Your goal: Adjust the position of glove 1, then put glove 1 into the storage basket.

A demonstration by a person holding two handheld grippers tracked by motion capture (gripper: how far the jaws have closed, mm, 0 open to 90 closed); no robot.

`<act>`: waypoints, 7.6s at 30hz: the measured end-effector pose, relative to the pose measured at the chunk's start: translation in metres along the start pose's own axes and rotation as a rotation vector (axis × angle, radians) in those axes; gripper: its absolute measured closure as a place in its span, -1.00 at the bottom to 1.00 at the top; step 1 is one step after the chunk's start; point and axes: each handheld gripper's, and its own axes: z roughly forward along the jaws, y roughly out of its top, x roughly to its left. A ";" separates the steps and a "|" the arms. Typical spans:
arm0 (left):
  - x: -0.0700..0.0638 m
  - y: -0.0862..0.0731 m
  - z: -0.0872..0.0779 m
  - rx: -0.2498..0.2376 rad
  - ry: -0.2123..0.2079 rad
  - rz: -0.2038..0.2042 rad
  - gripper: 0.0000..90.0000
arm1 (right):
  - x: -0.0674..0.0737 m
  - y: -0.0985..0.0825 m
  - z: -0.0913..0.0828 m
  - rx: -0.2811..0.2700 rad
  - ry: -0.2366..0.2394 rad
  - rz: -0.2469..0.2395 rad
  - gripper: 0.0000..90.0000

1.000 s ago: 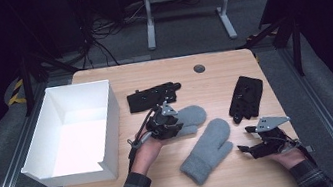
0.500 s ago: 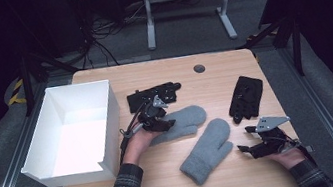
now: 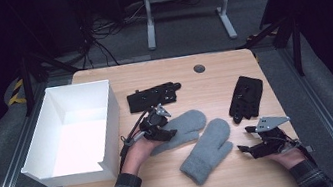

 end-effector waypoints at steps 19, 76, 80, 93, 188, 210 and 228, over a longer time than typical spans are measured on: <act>-0.002 0.002 -0.016 -0.019 -0.004 -0.126 0.89 | 0.000 0.003 -0.005 0.000 0.002 0.025 -0.13; -0.018 0.013 -0.050 -0.117 -0.026 -0.262 0.89 | 0.094 0.068 0.054 0.012 0.401 -0.191 1.00; -0.018 0.012 -0.052 -0.116 -0.019 -0.269 0.89 | 0.102 0.075 0.064 0.005 0.417 -0.199 1.00; -0.016 0.006 -0.059 -0.120 -0.005 -0.304 0.89 | 0.121 0.104 0.100 -0.023 0.411 -0.222 1.00; -0.035 -0.035 -0.024 0.090 -0.115 -0.222 1.00 | 0.002 0.024 0.011 0.013 0.064 -0.007 0.02; -0.025 -0.003 -0.053 -0.079 -0.066 -0.184 0.15 | 0.002 0.024 0.013 0.019 0.062 -0.013 0.02; -0.029 0.031 0.006 -0.044 -0.103 -0.131 -0.82 | 0.002 0.024 0.012 0.019 0.058 -0.017 0.02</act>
